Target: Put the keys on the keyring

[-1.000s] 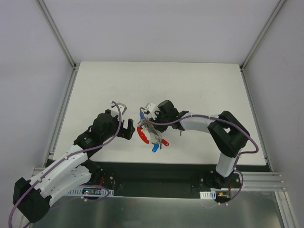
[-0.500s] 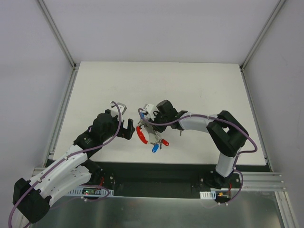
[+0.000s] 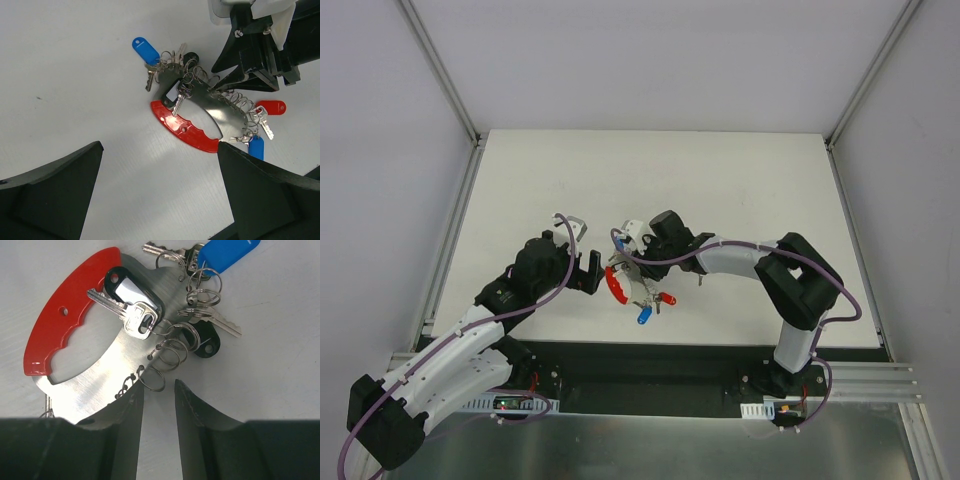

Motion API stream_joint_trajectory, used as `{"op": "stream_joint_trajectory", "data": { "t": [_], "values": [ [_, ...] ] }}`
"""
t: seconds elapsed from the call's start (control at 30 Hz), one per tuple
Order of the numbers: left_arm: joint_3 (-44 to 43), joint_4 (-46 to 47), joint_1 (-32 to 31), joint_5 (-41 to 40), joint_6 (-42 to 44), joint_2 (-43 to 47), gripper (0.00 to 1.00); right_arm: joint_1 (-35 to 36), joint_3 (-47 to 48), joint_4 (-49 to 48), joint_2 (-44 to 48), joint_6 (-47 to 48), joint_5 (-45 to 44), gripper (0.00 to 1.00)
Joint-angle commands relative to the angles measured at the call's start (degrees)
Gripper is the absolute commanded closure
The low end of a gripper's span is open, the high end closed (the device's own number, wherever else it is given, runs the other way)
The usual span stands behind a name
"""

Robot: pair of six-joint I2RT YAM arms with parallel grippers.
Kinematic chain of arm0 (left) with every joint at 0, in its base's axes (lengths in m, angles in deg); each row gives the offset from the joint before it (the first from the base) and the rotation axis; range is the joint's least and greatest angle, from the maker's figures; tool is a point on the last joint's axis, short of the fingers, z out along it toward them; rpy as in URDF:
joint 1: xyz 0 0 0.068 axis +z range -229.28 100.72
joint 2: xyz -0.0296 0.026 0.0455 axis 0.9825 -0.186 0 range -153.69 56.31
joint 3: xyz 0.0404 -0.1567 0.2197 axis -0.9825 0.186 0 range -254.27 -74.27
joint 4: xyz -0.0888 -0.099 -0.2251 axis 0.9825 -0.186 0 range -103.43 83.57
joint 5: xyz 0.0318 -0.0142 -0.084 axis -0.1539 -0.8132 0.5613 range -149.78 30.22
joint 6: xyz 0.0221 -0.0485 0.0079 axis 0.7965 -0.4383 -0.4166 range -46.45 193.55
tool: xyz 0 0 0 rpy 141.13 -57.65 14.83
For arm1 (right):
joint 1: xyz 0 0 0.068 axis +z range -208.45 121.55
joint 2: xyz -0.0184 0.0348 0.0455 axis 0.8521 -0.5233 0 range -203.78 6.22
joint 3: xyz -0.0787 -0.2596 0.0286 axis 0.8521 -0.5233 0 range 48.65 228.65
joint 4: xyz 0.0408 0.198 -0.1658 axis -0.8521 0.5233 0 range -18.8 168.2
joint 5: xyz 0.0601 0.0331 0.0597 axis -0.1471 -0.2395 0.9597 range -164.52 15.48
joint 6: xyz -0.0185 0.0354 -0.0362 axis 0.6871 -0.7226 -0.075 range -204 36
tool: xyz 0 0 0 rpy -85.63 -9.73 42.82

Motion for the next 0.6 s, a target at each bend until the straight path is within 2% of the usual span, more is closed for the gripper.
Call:
{"op": "stream_joint_trajectory", "data": {
  "t": [0.0,0.33,0.57],
  "values": [
    [0.7,2.3,0.6,1.7,1.4,0.8,0.01,-0.1,1.2,-1.2,-0.5,1.5,3.5,0.65],
    [1.0,3.0,0.6,2.1,1.6,0.8,0.02,-0.1,2.1,-0.6,-0.9,3.0,4.5,0.66],
    [1.0,3.3,0.6,2.3,2.0,0.5,0.02,0.0,3.0,-0.4,-1.1,3.2,5.6,0.72]
  ]
}}
